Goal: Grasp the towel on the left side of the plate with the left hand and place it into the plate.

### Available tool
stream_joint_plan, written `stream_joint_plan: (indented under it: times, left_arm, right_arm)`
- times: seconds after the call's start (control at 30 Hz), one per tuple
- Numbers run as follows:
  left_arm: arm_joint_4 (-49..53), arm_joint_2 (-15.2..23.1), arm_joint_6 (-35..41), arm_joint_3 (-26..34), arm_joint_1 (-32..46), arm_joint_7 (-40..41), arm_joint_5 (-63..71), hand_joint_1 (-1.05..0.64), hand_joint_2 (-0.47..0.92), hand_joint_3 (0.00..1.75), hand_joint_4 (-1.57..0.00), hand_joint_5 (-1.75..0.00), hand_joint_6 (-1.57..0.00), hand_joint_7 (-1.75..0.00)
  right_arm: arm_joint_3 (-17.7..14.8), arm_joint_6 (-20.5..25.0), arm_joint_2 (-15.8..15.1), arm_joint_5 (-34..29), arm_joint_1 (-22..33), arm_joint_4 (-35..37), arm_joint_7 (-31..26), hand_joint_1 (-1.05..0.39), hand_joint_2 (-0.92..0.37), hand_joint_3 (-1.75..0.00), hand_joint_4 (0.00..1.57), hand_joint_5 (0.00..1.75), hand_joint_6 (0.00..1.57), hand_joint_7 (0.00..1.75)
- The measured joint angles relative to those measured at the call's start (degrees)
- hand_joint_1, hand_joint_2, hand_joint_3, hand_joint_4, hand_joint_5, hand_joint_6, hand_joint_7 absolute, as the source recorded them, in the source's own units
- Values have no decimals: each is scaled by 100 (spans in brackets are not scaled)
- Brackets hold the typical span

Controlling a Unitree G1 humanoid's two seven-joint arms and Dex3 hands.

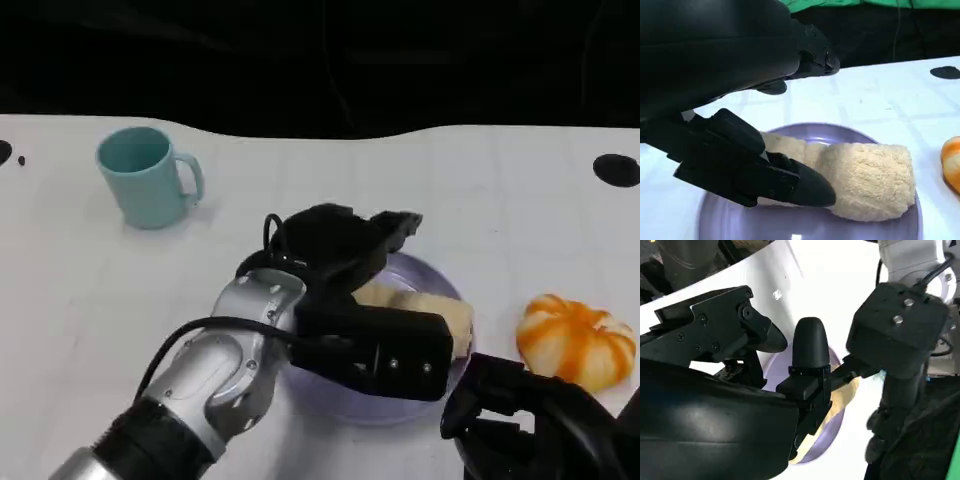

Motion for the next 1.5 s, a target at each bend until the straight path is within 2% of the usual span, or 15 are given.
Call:
stream_joint_plan:
  times: [0.2,0.43,0.53,0.67,0.8,0.9,1.03,1.1,1.3,1.5]
  left_arm:
    - [-304,261,-14,115,87,-114,-54,-87,92,33,-16,-27,-14,-4]
    - [-687,474,-440,641,530,37,-593,-53,92,27,-47,-45,-37,-13]
    - [-945,611,-723,903,788,182,-819,-48,92,28,-55,-49,-44,-14]
    - [-1261,829,-1003,1186,1141,267,-1012,-46,92,26,-57,-51,-48,-14]
    - [-1548,1004,-1069,1374,1367,261,-1062,-46,92,25,-56,-50,-49,-13]
    - [-1737,1099,-1058,1442,1461,191,-1101,-45,92,25,-56,-49,-49,-12]
    - [-1910,1153,-1000,1535,1477,95,-1117,-45,92,24,-56,-49,-50,-11]
    - [-1960,1160,-997,1566,1495,82,-1139,-47,92,23,-56,-48,-50,-11]
    - [-2187,1286,-1005,1745,1782,38,-1277,-47,92,19,-61,-49,-52,-9]
    - [-2581,1360,-1071,2044,2244,36,-1582,-43,92,18,-65,-53,-56,-9]
  right_arm:
    - [-28,1,0,5,13,-12,-3,-7,-73,-97,72,175,57,160]
    - [-36,-30,1,8,48,-18,-3,-7,-73,-97,72,175,57,160]
    - [-58,-30,5,19,54,-36,-3,-7,-72,-97,73,175,57,160]
    - [-172,-47,-13,18,55,-44,10,-6,-64,-111,74,175,58,160]
    - [-290,0,-47,17,32,-63,-3,-4,-64,-111,71,175,56,160]
    - [-415,288,-88,48,8,-218,-3,-2,-65,-108,68,175,54,160]
    - [-557,692,-293,75,-17,-586,41,-1,-66,-108,67,175,53,160]
    - [-692,764,-362,155,12,-678,96,-4,-66,-105,67,175,53,160]
    - [-1062,727,-382,391,509,-813,211,-2,-68,-108,68,175,54,163]
    - [-1137,204,-306,492,802,-787,315,-2,-70,-112,70,175,54,168]
